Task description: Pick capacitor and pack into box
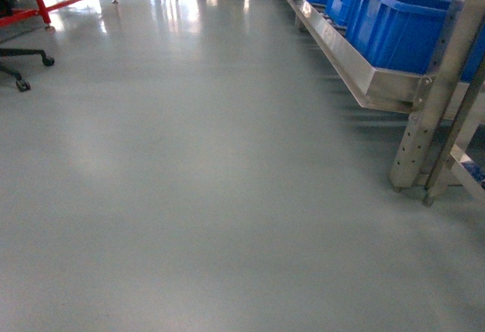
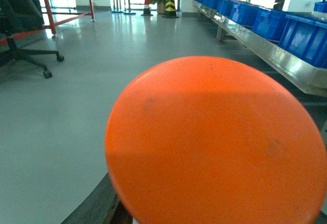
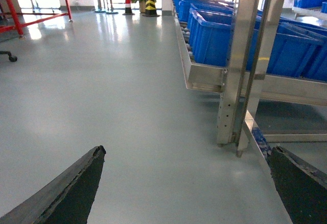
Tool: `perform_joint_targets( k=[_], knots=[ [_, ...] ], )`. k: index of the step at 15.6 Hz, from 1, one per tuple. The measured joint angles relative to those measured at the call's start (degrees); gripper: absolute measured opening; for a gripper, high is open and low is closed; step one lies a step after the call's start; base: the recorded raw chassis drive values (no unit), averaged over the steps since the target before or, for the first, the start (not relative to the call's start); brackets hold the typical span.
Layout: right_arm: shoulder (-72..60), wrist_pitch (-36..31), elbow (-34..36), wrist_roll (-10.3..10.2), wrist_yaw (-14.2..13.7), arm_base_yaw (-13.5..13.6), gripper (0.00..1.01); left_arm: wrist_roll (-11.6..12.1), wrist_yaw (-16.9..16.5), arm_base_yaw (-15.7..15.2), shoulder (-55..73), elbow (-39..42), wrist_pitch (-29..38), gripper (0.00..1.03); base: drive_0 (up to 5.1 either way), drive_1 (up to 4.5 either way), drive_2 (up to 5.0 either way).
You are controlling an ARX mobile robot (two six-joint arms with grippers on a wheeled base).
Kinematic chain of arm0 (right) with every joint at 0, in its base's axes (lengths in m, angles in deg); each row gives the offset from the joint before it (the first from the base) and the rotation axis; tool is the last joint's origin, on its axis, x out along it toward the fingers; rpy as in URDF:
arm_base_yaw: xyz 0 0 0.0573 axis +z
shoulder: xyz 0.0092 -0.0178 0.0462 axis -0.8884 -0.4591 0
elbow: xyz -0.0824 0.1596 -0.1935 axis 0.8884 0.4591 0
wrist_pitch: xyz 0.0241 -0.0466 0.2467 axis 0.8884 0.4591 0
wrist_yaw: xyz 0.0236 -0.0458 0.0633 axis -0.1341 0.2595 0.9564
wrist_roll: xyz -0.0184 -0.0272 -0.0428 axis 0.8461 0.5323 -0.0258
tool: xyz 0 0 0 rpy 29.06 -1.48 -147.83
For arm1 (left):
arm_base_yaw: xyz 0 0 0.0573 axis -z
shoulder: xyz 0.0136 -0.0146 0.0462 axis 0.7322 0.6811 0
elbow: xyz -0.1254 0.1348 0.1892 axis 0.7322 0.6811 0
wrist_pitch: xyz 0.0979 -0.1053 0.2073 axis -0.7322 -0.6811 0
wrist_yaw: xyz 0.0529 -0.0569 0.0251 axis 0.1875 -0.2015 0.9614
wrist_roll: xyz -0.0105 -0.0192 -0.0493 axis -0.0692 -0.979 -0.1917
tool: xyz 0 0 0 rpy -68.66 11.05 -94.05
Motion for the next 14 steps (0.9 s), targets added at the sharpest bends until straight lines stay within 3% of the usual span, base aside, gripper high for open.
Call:
perform_joint_targets(
  k=[14],
  knots=[
    [0.0,-0.3,0.0,0.0,0.0,0.0,0.98,0.0,0.0,0.0,0.0,0.0,0.0,0.44,-4.9,2.42,2.4]
  ],
)
